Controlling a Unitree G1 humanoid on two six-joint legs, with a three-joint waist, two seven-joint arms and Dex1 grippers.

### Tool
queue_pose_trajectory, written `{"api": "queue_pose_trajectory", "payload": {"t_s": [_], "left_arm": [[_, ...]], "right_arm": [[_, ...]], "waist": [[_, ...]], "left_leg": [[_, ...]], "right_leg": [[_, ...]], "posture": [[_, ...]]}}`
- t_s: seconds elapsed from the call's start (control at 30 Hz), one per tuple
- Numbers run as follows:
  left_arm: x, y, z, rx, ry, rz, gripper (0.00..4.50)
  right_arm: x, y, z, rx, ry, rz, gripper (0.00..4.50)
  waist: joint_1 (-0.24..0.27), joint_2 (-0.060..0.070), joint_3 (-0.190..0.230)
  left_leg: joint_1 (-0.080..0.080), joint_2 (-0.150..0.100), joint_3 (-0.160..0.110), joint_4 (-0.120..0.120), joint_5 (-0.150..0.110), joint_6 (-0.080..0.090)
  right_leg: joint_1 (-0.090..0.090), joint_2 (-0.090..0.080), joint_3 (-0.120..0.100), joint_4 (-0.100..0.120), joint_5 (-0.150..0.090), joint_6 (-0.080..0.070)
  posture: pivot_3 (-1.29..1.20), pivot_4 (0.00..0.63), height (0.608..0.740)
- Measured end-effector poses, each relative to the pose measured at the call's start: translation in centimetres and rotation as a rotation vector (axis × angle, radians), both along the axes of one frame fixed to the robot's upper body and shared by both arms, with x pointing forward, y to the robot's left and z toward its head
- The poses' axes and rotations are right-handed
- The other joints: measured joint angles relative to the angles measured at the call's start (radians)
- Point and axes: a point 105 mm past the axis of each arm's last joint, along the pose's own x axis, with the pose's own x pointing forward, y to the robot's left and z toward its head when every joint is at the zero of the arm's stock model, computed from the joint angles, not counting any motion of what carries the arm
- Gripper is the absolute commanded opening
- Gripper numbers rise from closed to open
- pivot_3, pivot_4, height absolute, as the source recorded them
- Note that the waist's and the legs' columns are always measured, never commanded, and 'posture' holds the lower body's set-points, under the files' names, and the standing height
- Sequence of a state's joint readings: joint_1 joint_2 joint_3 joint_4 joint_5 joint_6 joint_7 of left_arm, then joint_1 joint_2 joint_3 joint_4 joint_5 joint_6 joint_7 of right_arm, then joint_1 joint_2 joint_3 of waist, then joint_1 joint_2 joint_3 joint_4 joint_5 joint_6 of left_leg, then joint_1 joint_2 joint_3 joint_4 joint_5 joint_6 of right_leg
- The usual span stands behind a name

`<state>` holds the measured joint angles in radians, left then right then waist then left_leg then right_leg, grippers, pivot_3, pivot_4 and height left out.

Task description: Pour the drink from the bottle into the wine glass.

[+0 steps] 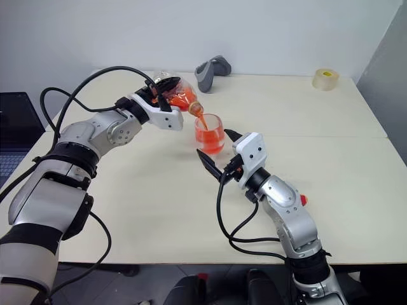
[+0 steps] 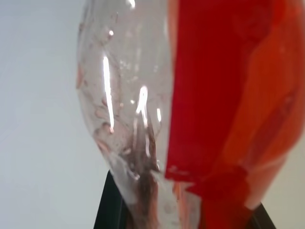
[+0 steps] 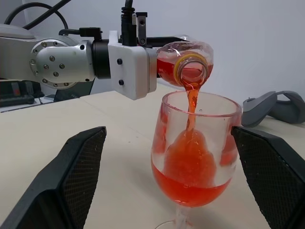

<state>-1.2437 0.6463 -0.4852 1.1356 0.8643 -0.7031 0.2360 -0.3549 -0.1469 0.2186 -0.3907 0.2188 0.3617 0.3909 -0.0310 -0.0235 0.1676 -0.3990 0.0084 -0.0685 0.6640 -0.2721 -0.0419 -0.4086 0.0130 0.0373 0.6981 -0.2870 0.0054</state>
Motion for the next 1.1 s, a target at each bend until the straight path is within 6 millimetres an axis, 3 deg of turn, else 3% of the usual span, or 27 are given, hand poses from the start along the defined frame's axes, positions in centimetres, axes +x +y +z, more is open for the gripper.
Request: {"api": "queue_pose_trajectory", "payload": {"t_s": [1.1], "left_arm": [[-0.2, -1.2, 0.5, -0.047, 0.016, -0.05, 0.76]], "right_arm": [[-0.2, 0.2, -0.5, -0.001, 0.018, 0.007, 4.5]], "waist": [[0.0, 0.0, 0.0]], "left_leg": [[0.0, 0.0, 0.005, 0.0, 0.0, 0.0]], "right_leg": [[0.0, 0.0, 0.0, 0.0, 0.0, 0.0]], "posture": [[0.0, 0.15, 0.74]]}}
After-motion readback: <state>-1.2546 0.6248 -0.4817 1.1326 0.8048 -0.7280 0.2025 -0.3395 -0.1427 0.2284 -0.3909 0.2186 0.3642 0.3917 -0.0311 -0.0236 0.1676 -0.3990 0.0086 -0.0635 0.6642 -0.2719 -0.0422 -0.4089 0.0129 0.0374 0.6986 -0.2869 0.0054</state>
